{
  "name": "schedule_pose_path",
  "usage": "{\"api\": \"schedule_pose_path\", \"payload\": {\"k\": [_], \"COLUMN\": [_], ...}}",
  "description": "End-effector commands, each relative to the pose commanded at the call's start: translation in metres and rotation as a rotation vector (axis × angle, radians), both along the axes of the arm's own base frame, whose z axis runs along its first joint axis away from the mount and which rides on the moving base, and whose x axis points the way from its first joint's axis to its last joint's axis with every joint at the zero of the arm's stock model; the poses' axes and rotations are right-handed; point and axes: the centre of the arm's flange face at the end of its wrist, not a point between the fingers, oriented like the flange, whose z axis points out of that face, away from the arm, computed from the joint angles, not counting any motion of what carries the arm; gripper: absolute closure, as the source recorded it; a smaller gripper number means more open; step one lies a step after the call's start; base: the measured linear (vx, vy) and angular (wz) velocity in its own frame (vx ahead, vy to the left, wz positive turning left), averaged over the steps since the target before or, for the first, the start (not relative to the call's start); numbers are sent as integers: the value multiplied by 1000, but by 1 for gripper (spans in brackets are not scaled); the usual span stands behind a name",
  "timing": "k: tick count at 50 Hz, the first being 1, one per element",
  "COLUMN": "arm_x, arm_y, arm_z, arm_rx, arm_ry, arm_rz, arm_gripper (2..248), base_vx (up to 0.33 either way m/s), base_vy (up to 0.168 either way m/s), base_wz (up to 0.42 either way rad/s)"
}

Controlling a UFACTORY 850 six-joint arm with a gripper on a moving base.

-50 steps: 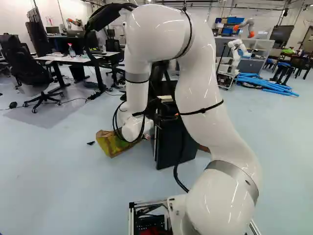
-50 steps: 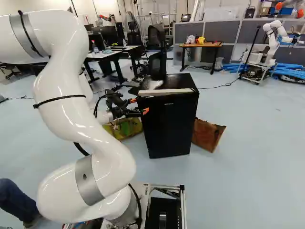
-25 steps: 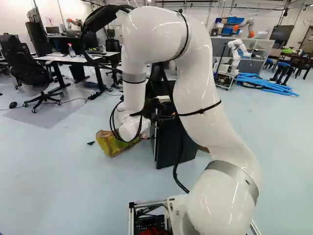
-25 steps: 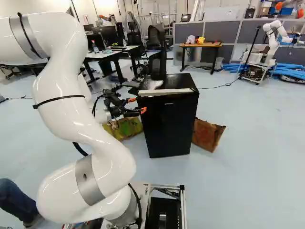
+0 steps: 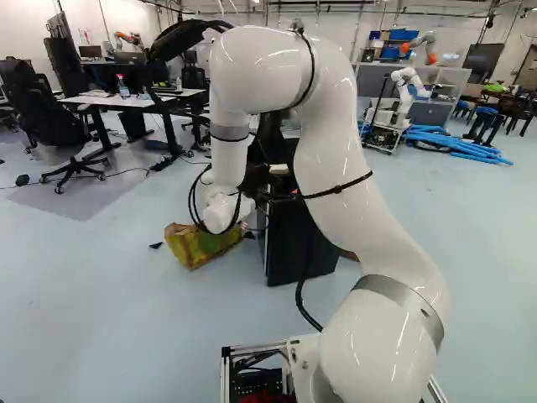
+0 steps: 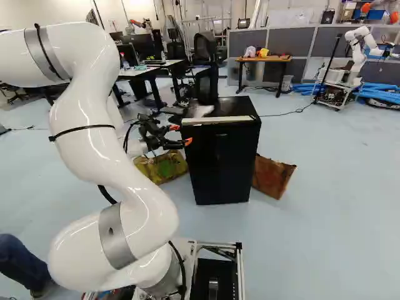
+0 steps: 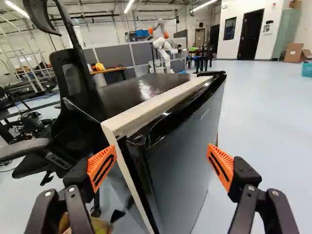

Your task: Grab a drink from the fridge

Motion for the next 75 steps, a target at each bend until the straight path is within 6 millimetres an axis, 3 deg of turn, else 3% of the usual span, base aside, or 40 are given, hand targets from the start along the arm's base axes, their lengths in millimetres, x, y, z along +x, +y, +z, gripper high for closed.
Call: {"api": "schedule_pose_path", "payload": {"k": [17, 36, 75], "arm_x": [23, 21, -57], "arm_y": [-5, -7, -23], "arm_z": [-1, -1, 1], "arm_rx": [15, 12, -37], "arm_ry": [-23, -20, 68], "arm_rz": [-35, -37, -44], "arm_gripper": [3, 3, 3], "base_vx": [0, 0, 0], "base_vy": [0, 0, 0], "base_wz": [0, 0, 0]}}
